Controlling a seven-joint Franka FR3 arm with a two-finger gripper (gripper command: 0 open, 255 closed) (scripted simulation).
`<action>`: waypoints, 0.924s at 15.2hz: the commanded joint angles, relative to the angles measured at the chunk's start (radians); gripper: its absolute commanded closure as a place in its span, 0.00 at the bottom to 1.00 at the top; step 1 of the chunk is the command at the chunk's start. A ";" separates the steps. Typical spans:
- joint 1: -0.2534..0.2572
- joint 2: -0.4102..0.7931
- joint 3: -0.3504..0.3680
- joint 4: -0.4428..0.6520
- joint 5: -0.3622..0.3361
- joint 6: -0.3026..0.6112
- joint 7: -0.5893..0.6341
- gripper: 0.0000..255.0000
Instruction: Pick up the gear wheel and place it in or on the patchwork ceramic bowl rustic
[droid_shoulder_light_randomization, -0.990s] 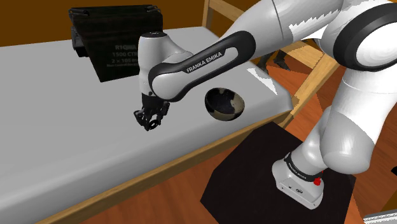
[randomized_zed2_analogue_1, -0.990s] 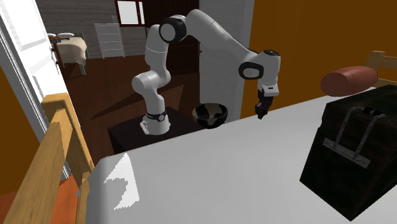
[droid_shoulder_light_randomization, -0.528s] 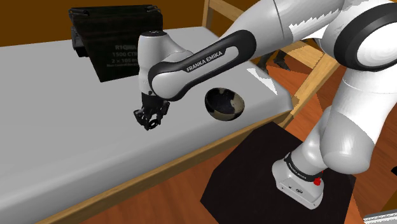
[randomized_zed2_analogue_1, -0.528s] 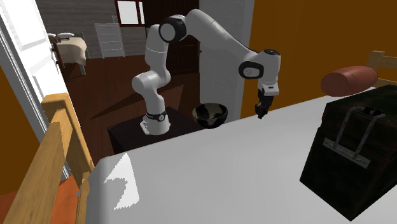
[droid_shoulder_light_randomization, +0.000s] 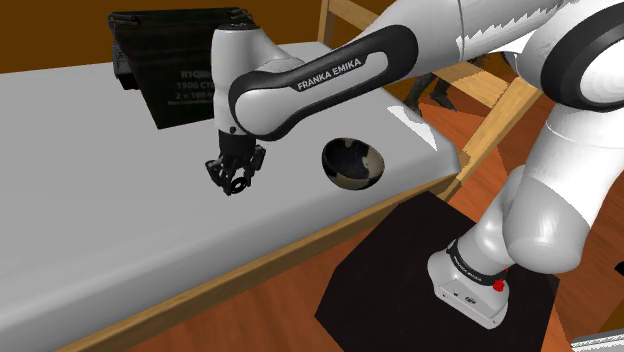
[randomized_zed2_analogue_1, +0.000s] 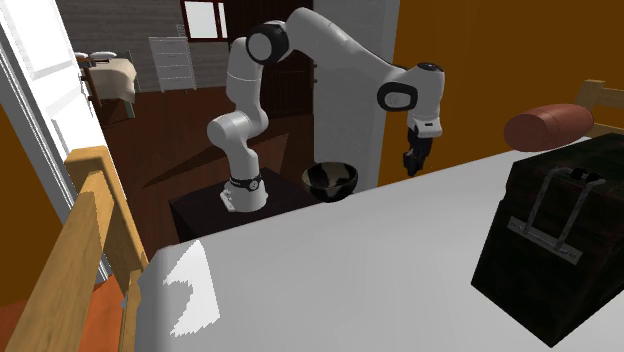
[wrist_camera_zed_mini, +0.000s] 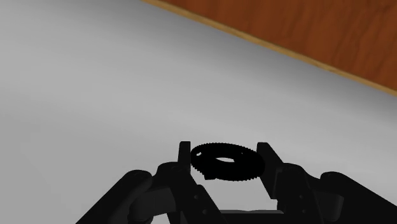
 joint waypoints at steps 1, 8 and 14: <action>-0.003 -0.016 0.001 0.008 0.004 -0.023 -0.001 1.00; -0.006 -0.049 0.003 0.060 0.010 -0.108 0.006 1.00; -0.008 -0.070 0.004 0.114 0.012 -0.182 0.013 1.00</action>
